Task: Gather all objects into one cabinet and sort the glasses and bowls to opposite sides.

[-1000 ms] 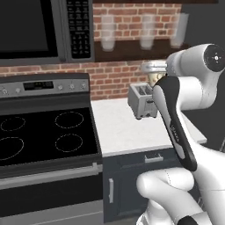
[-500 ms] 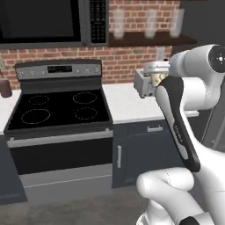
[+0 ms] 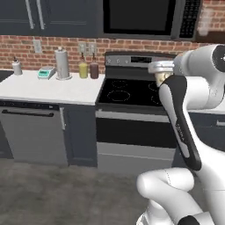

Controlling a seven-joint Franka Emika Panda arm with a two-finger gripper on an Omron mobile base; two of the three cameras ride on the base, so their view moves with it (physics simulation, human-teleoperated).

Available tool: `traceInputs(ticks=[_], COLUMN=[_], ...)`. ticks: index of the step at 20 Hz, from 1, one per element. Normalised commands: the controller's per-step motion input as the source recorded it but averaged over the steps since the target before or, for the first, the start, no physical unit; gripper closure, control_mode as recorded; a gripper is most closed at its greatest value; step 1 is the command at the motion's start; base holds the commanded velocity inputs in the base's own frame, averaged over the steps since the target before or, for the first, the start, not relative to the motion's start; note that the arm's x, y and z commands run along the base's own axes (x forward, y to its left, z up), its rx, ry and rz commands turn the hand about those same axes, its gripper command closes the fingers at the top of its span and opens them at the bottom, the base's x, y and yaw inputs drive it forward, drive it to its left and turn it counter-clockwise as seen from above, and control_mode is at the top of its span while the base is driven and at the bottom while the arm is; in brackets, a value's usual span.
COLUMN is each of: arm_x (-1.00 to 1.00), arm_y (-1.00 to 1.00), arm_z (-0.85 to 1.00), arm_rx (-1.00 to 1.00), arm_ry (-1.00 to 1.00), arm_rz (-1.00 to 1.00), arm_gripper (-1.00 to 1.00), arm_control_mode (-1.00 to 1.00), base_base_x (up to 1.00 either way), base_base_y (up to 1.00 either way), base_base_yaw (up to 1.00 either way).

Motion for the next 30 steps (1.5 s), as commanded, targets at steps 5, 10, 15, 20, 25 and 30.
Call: traceInputs(ticks=[5,10,15,20,25,30], arm_x=[0.00,0.00,0.00,0.00,0.00,0.00], arm_y=[0.00,0.00,0.00,0.00,0.00,0.00], arm_z=[0.00,0.00,0.00,0.00,0.00,0.00], arm_rx=[0.00,0.00,0.00,0.00,0.00,0.00], arm_ry=[0.00,0.00,0.00,0.00,0.00,0.00], arm_rz=[0.00,0.00,0.00,0.00,0.00,0.00], arm_gripper=[1.00,1.00,1.00,1.00,1.00,1.00], arm_control_mode=[1.00,1.00,1.00,1.00,1.00,1.00], base_base_x=[-0.41,-0.33,0.11,0.89,1.00,1.00], base_base_y=[1.00,0.93,0.86,0.44,0.05,0.15], base_base_yaw=[0.81,0.85,0.69,0.22,0.02,0.00])
